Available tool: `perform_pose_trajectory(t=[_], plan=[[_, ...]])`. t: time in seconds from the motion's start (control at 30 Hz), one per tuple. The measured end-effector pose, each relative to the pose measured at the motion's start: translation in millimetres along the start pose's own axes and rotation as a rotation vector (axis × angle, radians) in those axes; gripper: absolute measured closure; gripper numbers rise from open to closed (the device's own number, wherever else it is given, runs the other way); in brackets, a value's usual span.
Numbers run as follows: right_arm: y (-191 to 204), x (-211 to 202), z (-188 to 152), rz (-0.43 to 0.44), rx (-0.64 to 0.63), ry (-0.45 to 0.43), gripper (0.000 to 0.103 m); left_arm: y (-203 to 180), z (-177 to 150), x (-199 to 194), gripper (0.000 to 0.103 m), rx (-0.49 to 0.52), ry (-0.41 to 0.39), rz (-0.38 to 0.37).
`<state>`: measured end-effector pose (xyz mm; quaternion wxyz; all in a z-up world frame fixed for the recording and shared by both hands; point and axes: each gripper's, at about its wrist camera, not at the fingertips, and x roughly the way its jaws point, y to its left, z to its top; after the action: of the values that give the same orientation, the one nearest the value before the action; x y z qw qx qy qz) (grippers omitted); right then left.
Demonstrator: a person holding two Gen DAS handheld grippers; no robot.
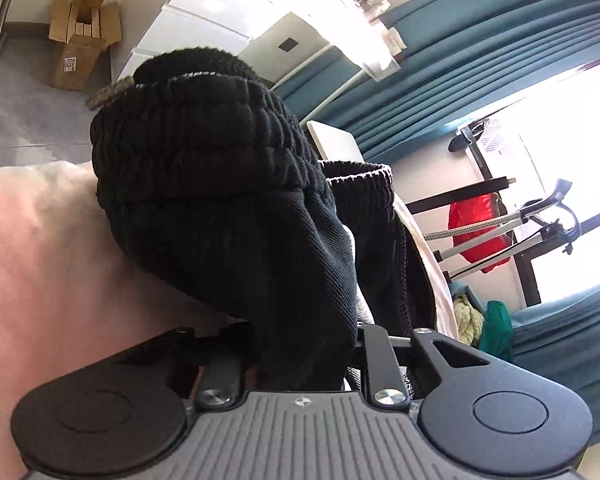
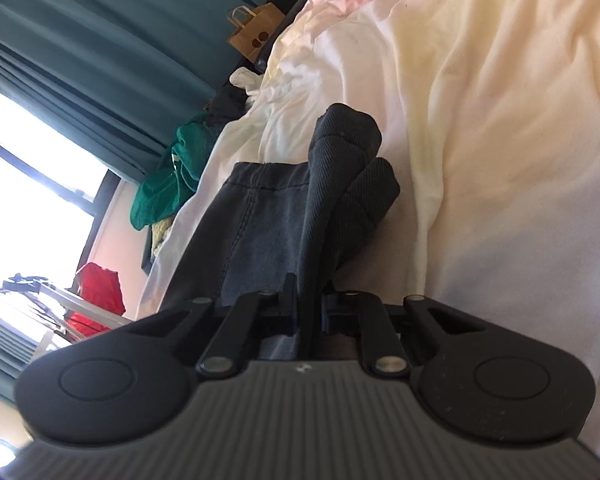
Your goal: Fold clothes
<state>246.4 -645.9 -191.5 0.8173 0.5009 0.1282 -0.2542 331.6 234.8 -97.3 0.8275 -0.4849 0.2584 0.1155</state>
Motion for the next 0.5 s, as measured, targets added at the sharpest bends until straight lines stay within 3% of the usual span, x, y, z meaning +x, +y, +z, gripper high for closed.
perform_pose_trajectory(t=[0.13, 0.27, 0.5], plan=[[9, -30, 3, 0.006, -0.002, -0.03, 0.092, -26, 11, -39, 0.089, 0.024, -0.052, -0.068], [6, -67, 7, 0.008, 0.039, -0.022, 0.092, -38, 31, -81, 0.089, 0.073, -0.081, -0.064], [-51, -148, -10, 0.011, 0.208, 0.026, 0.093, 4, 59, -172, 0.089, 0.148, -0.057, -0.003]])
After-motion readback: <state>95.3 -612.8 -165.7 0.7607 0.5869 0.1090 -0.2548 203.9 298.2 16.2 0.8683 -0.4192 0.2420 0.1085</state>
